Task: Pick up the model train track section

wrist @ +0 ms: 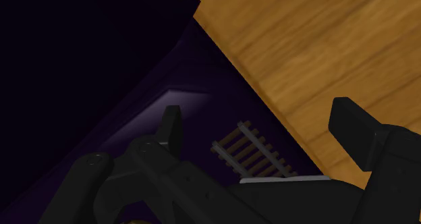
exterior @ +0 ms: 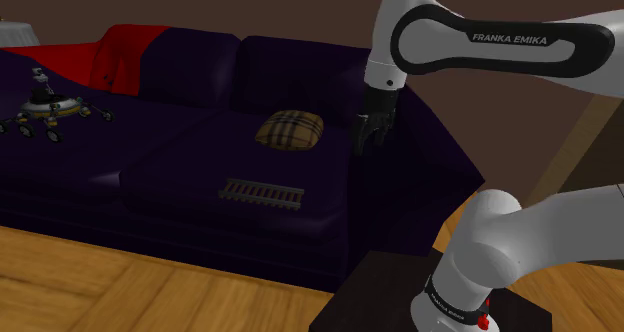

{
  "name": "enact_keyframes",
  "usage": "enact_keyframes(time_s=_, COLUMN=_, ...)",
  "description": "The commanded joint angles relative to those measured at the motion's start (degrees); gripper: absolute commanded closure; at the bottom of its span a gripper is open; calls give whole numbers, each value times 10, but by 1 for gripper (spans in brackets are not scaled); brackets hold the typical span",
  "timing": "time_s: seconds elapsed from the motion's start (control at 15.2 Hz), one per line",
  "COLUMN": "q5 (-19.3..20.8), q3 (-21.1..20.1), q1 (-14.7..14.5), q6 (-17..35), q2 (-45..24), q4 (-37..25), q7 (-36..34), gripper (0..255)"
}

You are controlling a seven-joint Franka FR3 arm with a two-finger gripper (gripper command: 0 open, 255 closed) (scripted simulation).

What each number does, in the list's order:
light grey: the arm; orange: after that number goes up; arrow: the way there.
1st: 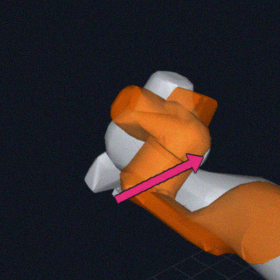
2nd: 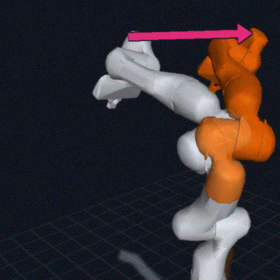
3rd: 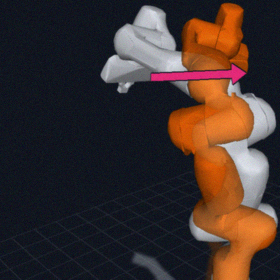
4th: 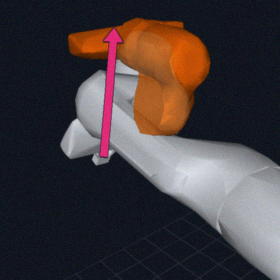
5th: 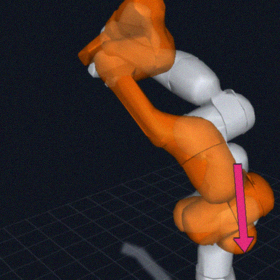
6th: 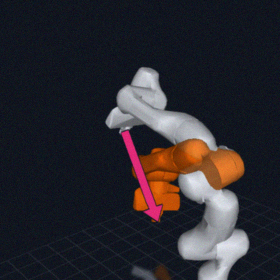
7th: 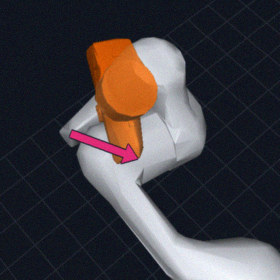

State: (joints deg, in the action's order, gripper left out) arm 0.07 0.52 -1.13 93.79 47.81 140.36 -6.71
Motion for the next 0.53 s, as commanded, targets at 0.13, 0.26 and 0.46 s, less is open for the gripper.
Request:
enact_keyframes(time_s=0.13, q5=5, q3=18, q1=-4, q6=37, q2=-34, q4=4, q7=32, gripper=0)
enact_keyframes(time_s=0.26, q5=9, q3=36, q1=-9, q6=72, q2=-71, q4=3, q7=63, gripper=0)
enact_keyframes(time_s=0.46, q5=10, q3=61, q1=-17, q6=123, q2=-131, q4=-5, q7=111, gripper=0)
